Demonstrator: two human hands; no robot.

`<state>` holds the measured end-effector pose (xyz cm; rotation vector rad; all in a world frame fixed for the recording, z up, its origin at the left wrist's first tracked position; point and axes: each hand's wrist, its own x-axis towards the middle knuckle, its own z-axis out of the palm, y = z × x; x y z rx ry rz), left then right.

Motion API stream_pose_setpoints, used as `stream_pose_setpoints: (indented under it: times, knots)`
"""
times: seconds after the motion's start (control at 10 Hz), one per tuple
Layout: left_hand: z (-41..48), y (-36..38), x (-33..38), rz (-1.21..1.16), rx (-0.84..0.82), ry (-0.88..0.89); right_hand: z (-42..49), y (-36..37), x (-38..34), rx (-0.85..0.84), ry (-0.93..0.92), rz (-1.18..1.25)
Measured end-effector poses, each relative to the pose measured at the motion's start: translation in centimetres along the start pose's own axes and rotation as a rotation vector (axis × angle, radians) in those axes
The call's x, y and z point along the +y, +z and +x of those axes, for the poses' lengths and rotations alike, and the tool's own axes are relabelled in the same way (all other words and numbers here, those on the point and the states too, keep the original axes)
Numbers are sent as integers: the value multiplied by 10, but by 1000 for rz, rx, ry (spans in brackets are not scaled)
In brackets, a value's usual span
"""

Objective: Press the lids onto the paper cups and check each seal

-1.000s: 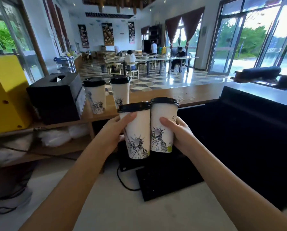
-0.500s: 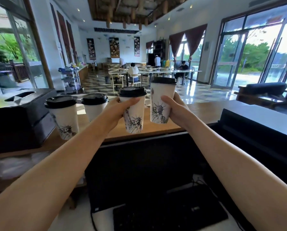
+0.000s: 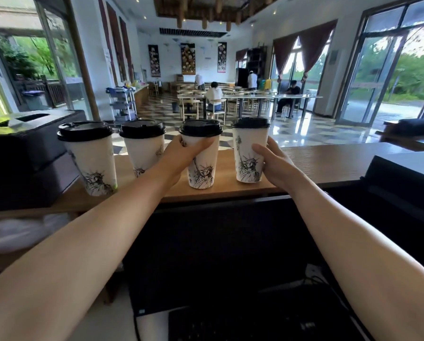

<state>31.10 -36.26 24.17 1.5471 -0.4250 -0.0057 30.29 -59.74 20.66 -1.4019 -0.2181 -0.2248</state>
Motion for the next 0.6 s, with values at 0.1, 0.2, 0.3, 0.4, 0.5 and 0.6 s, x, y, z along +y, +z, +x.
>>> stream_pose_setpoints:
  times: [0.1,0.2,0.3,0.4,0.5,0.6]
  knots:
    - [1,1,-8,25,47,14,-1,-8,-5,-103,39,-42]
    - [2,-2,-14,47,28,16,-7,-15,-11,-173,55,-126]
    - [0,-4,-12,67,-4,12,-14,-15,-13,-223,38,-150]
    - [4,-5,-13,61,-13,-7,-18,-11,-12,-226,16,-131]
    - [1,-5,-10,84,-31,-40,-16,-11,-13,-198,11,-176]
    - [-3,-5,-12,112,-8,-90,-18,-20,-7,-78,85,-213]
